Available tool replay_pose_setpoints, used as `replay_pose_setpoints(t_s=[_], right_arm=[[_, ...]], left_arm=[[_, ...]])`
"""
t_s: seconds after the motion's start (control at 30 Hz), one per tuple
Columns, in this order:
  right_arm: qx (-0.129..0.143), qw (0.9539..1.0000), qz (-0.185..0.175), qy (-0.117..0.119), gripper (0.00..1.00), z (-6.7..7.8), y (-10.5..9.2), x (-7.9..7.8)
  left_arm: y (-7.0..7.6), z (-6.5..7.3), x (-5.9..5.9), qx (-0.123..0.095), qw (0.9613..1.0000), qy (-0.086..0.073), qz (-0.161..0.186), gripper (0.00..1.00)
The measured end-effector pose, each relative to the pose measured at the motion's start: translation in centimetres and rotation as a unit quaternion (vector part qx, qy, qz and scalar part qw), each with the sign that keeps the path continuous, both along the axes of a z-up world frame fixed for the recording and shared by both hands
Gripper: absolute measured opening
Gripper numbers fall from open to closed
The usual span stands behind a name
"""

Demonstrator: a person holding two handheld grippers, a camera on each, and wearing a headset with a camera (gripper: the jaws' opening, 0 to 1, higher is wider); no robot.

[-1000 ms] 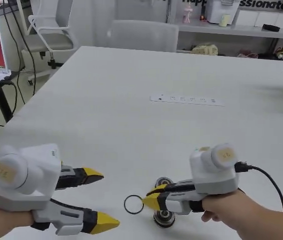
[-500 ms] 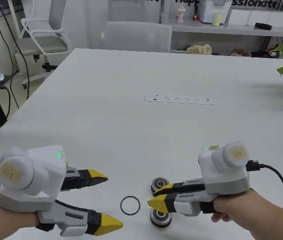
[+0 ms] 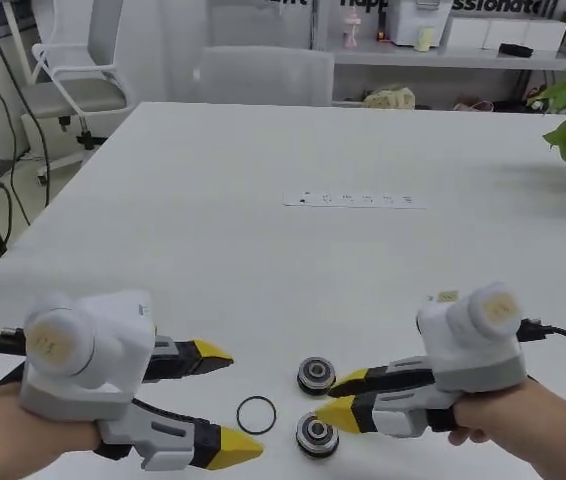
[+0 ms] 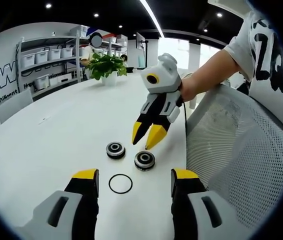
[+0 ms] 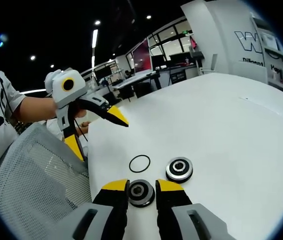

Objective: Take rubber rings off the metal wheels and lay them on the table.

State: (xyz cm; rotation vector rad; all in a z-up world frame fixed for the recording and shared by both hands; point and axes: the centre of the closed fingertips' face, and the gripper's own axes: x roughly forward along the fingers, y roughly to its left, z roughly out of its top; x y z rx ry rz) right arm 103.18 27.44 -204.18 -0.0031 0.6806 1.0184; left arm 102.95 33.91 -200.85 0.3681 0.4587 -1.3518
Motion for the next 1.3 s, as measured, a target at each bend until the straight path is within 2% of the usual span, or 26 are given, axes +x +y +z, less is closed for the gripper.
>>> replay_pose_setpoints(t_s=[0.23,0.73,1.3], right_arm=[[-0.007,0.9999,0.008,-0.003,0.19,-0.1,-0.4,-0.3],[-0.025,0.9993,0.028,-0.010,0.23,-0.6,-1.4,-0.8],[-0.057,0.9964,0.062,-0.015,0.22,-2.6,-1.3,-1.6]], left_arm=[[-0.9,0.1,0.2,-0.003,1.0000,0.002,-0.006,0.54],[-2.5,-0.8,-0.1,0.006,0.9996,0.013,-0.023,0.51],[-4.4,-2.1,-0.9,0.020,0.9981,0.025,-0.052,0.44]])
